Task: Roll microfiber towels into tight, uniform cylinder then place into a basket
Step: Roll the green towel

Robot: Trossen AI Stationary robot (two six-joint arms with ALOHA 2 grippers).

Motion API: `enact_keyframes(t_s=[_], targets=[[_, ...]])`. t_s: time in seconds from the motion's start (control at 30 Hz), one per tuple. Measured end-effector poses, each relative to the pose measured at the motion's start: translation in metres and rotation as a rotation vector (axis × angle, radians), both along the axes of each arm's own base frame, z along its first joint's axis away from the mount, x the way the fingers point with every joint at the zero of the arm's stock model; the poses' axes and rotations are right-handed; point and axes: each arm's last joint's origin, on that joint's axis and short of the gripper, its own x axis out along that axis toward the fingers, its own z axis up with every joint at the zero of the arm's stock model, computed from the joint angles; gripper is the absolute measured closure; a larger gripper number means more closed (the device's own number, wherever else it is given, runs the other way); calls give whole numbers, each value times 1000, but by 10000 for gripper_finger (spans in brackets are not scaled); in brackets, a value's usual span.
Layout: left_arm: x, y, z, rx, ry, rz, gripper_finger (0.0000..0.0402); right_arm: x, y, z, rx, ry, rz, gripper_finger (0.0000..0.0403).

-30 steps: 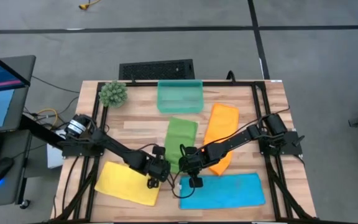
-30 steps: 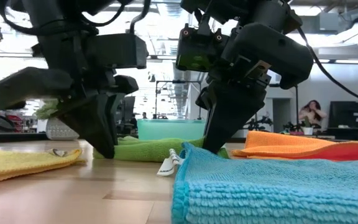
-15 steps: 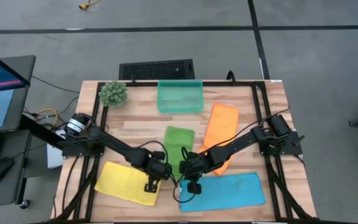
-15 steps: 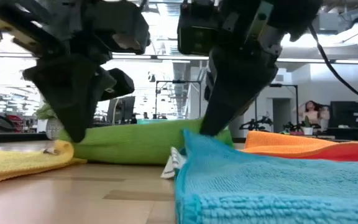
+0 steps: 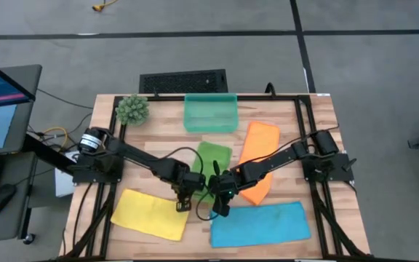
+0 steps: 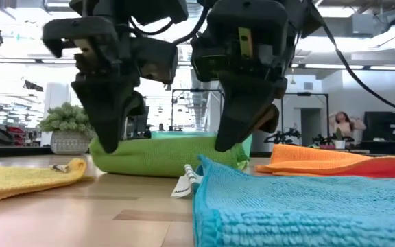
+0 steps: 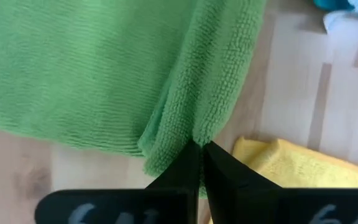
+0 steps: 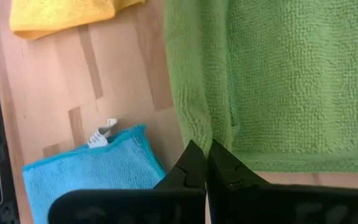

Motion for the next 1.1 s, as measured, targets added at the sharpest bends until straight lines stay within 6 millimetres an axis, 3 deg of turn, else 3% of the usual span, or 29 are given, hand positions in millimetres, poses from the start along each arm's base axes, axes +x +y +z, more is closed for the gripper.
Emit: enact_keyframes(t_s=[0.4, 0.7, 0.87, 1.1], targets=[[1, 26, 9, 13, 2, 85, 401, 0, -18, 0, -72, 24, -65, 395], [-3, 38, 17, -18, 13, 115, 401, -3, -21, 27, -11, -25, -100, 395], [-4, 34, 18, -116, 39, 103, 401, -4, -18, 30, 42, -25, -110, 395], [-7, 17, 19, -194, 62, 66, 401, -5, 4, 32, 113, -46, -105, 395]])
